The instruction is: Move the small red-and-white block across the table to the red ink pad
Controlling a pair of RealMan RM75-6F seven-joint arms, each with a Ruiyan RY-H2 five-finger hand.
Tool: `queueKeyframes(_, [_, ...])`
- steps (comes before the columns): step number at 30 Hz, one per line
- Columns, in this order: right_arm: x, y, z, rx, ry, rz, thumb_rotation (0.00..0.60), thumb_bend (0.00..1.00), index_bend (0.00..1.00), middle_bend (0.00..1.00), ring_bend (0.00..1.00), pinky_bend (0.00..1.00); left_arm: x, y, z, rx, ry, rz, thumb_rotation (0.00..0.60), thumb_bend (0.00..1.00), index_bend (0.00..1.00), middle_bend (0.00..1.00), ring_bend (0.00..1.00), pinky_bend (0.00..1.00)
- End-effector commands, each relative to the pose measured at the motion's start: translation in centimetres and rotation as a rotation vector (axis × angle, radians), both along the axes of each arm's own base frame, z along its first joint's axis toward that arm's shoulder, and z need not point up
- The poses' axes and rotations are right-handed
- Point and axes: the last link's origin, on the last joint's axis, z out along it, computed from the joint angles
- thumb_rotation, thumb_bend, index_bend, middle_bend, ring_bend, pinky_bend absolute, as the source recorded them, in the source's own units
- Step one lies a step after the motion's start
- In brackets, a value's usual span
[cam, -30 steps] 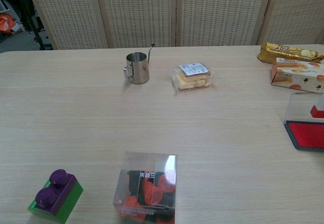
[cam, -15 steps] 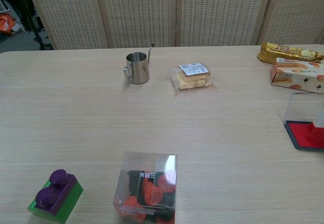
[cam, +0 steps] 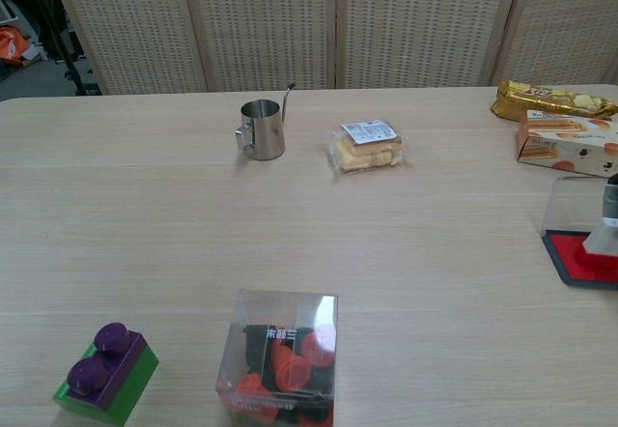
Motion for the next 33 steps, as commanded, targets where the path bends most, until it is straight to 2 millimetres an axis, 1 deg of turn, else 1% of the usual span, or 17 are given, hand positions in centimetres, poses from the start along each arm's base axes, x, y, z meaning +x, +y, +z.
queueKeyframes(1, [-0.2, 0.1, -0.3, 0.007, 0.000, -0.001, 0.600, 0.67, 0.60, 0.92, 0.99, 1.00, 0.0, 0.0, 0.1, 0.003, 0.000, 0.004, 0.600, 0.00, 0.00, 0.00, 0.00, 0.00])
queueKeyframes(13, [-0.7, 0.5, -1.3, 0.035, 0.013, -0.008, 0.600, 0.68, 0.60, 0.92, 0.99, 1.00, -0.1, -0.1, 0.3, 0.008, -0.003, 0.016, 0.600, 0.00, 0.00, 0.00, 0.00, 0.00])
queueKeyframes(17, [-0.6, 0.4, -1.2, 0.027, 0.010, -0.004, 0.600, 0.69, 0.60, 0.92, 0.99, 1.00, -0.1, -0.2, 0.4, 0.007, -0.004, 0.015, 0.600, 0.00, 0.00, 0.00, 0.00, 0.00])
queueKeyframes(20, [-0.1, 0.4, -0.7, 0.011, 0.001, 0.005, 0.600, 0.71, 0.60, 0.92, 0.99, 1.00, -0.1, -0.2, 0.5, 0.008, -0.008, 0.015, 0.600, 0.00, 0.00, 0.00, 0.00, 0.00])
queueKeyframes(22, [0.7, 0.3, -0.1, -0.009, -0.015, 0.024, 0.600, 0.71, 0.60, 0.92, 0.99, 1.00, -0.1, -0.2, 0.6, 0.010, -0.011, 0.015, 0.600, 0.00, 0.00, 0.00, 0.00, 0.00])
queueKeyframes(25, [2.8, 0.2, 1.2, -0.048, -0.043, 0.080, 0.600, 0.71, 0.60, 0.92, 0.99, 1.00, -0.1, -0.3, 0.7, 0.013, -0.017, 0.014, 0.600, 0.00, 0.00, 0.00, 0.00, 0.00])
queueKeyframes(27, [4.6, 0.0, 1.9, -0.069, -0.064, 0.127, 0.600, 0.71, 0.60, 0.92, 0.99, 1.00, -0.1, -0.3, 0.9, 0.015, -0.021, 0.013, 0.600, 0.00, 0.00, 0.00, 0.00, 0.00])
queueKeyframes(28, [5.9, -0.2, 2.2, -0.078, -0.081, 0.156, 0.600, 0.71, 0.60, 0.92, 0.99, 1.00, -0.2, -0.4, 0.9, 0.017, -0.024, 0.013, 0.600, 0.00, 0.00, 0.00, 0.00, 0.00])
queueKeyframes(30, [8.3, -0.7, 2.1, -0.076, -0.086, 0.212, 0.600, 0.71, 0.60, 0.92, 0.99, 1.00, -0.2, -0.4, 1.0, 0.016, -0.028, 0.010, 0.600, 0.00, 0.00, 0.00, 0.00, 0.00])
queueKeyframes(33, [10.0, -1.2, 1.2, -0.063, -0.084, 0.226, 0.600, 0.71, 0.60, 0.92, 0.99, 1.00, -0.2, -0.5, 1.1, 0.014, -0.030, 0.008, 0.600, 0.00, 0.00, 0.00, 0.00, 0.00])
